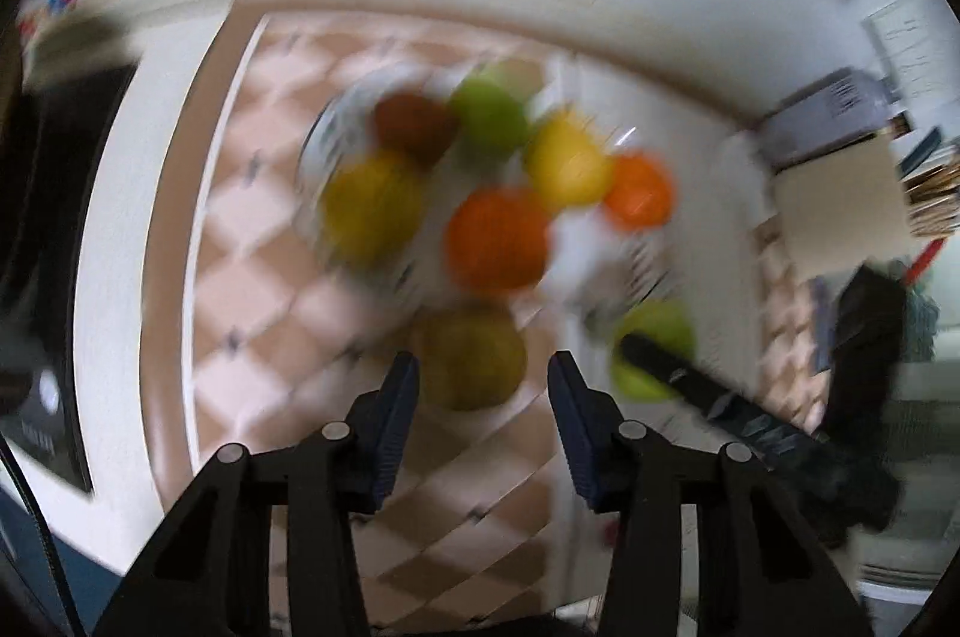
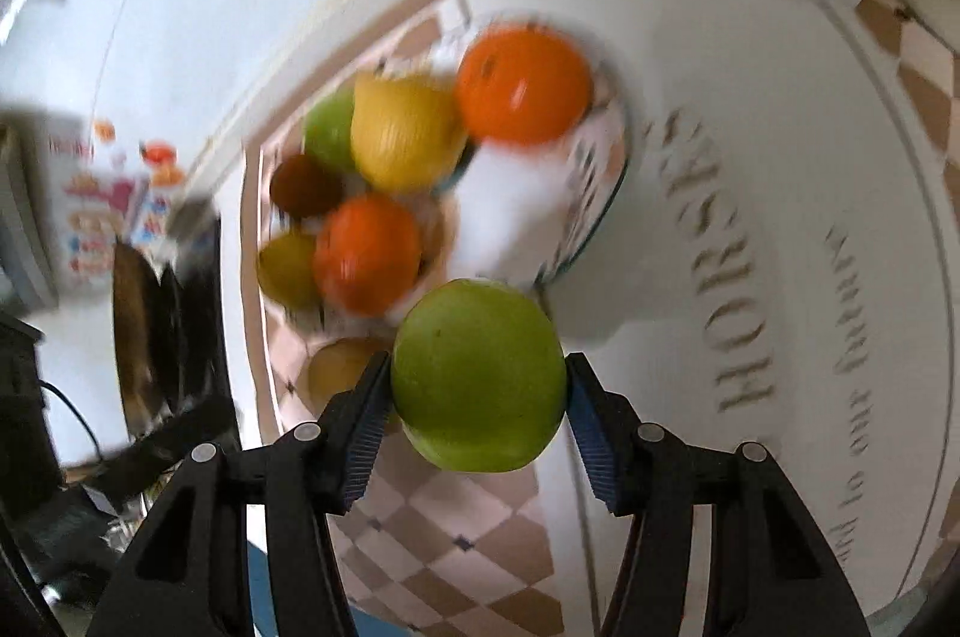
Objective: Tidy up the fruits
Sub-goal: 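Grasp the green apple with the right tool while the left tool grasps the dark red fruit, then place the green apple on the plate with the right tool while the left tool places the dark red fruit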
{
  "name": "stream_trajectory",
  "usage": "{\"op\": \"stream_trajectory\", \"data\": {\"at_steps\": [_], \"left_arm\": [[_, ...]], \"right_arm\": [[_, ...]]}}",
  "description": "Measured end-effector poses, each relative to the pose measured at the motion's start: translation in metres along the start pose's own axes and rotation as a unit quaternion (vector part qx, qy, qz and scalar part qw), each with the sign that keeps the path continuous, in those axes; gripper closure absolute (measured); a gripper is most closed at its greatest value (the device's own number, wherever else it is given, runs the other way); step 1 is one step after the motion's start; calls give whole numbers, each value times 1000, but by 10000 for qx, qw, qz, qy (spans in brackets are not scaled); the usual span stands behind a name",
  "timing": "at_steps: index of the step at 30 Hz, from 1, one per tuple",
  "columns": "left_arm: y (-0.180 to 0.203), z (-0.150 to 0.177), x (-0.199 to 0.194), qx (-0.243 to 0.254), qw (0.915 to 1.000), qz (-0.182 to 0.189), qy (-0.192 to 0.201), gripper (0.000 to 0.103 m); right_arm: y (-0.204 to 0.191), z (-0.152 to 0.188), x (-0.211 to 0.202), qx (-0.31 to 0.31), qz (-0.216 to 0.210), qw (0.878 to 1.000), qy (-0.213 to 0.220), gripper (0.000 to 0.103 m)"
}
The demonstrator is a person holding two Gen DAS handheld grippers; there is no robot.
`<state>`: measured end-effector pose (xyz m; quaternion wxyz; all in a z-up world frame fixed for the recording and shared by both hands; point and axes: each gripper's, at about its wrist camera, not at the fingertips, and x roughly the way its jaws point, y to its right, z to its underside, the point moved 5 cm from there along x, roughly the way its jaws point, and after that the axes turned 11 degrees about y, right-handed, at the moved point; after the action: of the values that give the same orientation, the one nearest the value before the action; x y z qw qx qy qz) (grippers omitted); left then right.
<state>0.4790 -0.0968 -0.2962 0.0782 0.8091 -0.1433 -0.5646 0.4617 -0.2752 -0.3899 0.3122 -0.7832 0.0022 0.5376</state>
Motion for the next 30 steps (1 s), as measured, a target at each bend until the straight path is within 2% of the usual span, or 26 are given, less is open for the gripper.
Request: {"op": "stream_trajectory", "data": {"at_steps": [2,5,6,8,10,12,14,15,17,21,24,27,30], "left_arm": [[16,-28,5,307,9993,-130,163,62],[20,-40,20,542,9979,-320,157,61],[16,-32,17,502,9981,-332,131,60],[15,-10,30,450,9986,-226,-187,58],[15,22,48,346,9966,-137,-729,58],[24,49,56,278,9935,85,-1103,57],[39,79,62,674,9894,9,-1290,57],[47,90,64,949,9864,-37,-1342,47],[61,110,65,1352,9818,-20,-1332,38],[81,130,77,1627,9750,116,-1508,38],[85,125,78,1616,9780,138,-1310,39],[80,118,81,1372,9818,182,-1302,40],[76,108,74,1374,9844,48,-1097,41]], "right_arm": [[1,-16,0,47,14,9999,124,44],[-1,-25,7,-52,53,9998,161,44],[1,-24,10,8,6,9999,124,44],[10,-19,15,110,20,9999,62,44],[19,-15,13,40,90,9999,48,44],[25,-10,5,-131,168,9998,61,44],[34,-6,-8,-259,299,9991,146,44],[39,-6,-13,-266,342,9989,171,44],[53,-5,-25,-186,436,9986,226,44],[69,-9,-33,-26,473,9985,288,44],[72,-11,-32,14,441,9987,249,44],[72,-10,-28,15,385,9991,197,44],[69,-11,-25,37,307,9993,187,44]]}}
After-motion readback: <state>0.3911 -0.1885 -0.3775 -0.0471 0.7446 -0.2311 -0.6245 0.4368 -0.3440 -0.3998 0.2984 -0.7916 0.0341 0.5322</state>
